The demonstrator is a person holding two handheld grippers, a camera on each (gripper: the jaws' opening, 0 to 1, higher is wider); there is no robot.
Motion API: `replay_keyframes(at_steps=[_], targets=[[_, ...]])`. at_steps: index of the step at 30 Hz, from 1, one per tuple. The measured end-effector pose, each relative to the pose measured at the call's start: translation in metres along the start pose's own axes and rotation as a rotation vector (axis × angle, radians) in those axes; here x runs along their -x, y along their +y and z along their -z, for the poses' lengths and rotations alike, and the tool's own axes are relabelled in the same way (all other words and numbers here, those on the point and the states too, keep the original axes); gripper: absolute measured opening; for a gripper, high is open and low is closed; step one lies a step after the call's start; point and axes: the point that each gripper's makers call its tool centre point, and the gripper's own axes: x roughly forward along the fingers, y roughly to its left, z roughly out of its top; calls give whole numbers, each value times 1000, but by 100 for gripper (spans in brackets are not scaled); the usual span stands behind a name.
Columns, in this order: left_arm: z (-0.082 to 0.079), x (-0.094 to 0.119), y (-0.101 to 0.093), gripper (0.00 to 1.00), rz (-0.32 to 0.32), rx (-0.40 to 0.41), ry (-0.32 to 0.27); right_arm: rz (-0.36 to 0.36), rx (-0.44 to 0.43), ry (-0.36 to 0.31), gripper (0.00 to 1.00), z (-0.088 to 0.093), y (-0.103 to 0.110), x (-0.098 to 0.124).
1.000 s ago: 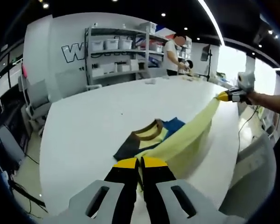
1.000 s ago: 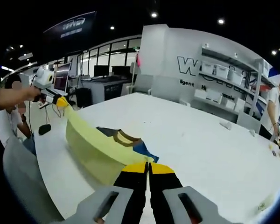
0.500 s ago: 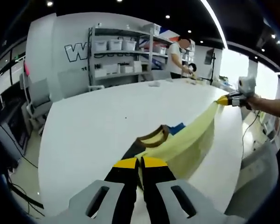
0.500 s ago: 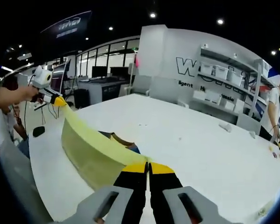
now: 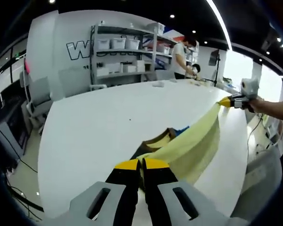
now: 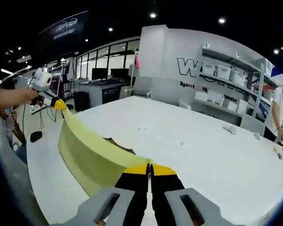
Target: Fold the garment on the visible template until the final outline fits inside the template.
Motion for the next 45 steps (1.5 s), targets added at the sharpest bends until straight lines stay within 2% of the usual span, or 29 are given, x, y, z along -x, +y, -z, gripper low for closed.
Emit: replay_keyframes(at_steps=[5,11,17,26,37,45], targets=[[-5,-9,7,1,-1,22,-12,6,-34,-7,0,-2,-5,-9],[-5,-23,14,1,-6,34,-5,19,-23,8,0,3,-10,-21],[-2,-38,21,1,-18,45,4,39,-4,43,0,18,-18,-41],[14,-63,38,1,-37,117,40,40,-14,87,0,36,-23,-73],[39,-98,49,1,-51,112,106,36,-7,164,0,67,-27,-104],[55,-113,60,2,-56,119,146,28,20,192,0,81,-28,-121]])
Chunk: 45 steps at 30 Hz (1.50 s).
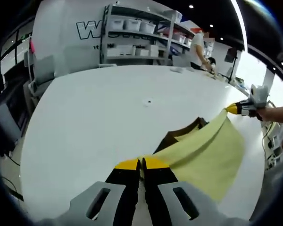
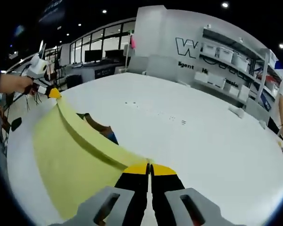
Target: Fold the garment on the visible template until the final outline fits inside the template.
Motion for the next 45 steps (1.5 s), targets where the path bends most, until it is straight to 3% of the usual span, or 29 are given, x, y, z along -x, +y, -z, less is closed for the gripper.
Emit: replay_keyframes(at_steps=[10,18,21,30,39,45], targets=[[17,-13,14,2,-31,29,41,-9,29,44,0,12,5,-26],[19,-10,19,3,-61,1,35,-14,12,53,0,16,7,-26],[17,-5,18,11,-57,2,19,-5,18,41,4,15,6,-19],[31,20,5,16,-39,3,10,-25,-32,12,15,20,17,11],[56,46,-14,20,-6,-7,18,-37,-82,16,20,43,41,47],[63,57,-21,24,8,-10,7,-46,-103,22,22,54,52,63]])
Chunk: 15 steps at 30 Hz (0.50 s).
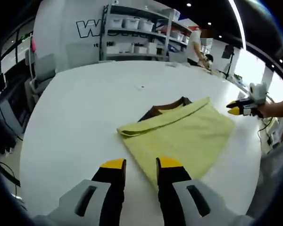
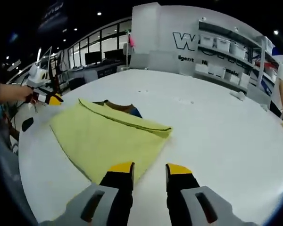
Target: Fold the garment on the visible template until the final outline fits inside the template.
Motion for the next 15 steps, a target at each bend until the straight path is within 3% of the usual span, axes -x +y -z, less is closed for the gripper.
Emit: replay_keyframes(at_steps=[15], targets=[[33,14,-17,26,17,34,3,-59,-15,18,25,22,21,20]])
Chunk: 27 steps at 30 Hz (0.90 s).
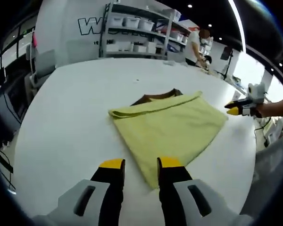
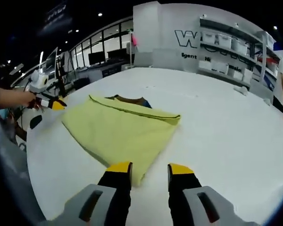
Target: Fold the garment on the visible template until the final outline fits inside the template.
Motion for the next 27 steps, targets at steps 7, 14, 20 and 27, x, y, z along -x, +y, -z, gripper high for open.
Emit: replay_keyframes(at_steps=[7,14,20,27], targets=[[15,4,-4,28,10,7,4,-35,-24,20,27,10,13,-2],[27,1,-8,20,26,8,39,-66,-56,48,20,20,24,-6],[39,-1,-9,4,21,-16,80,-80,-47,47,9,21,29,-6],[44,1,-12,1,25,-8,87,-76,-31,44,0,20,29,-1]])
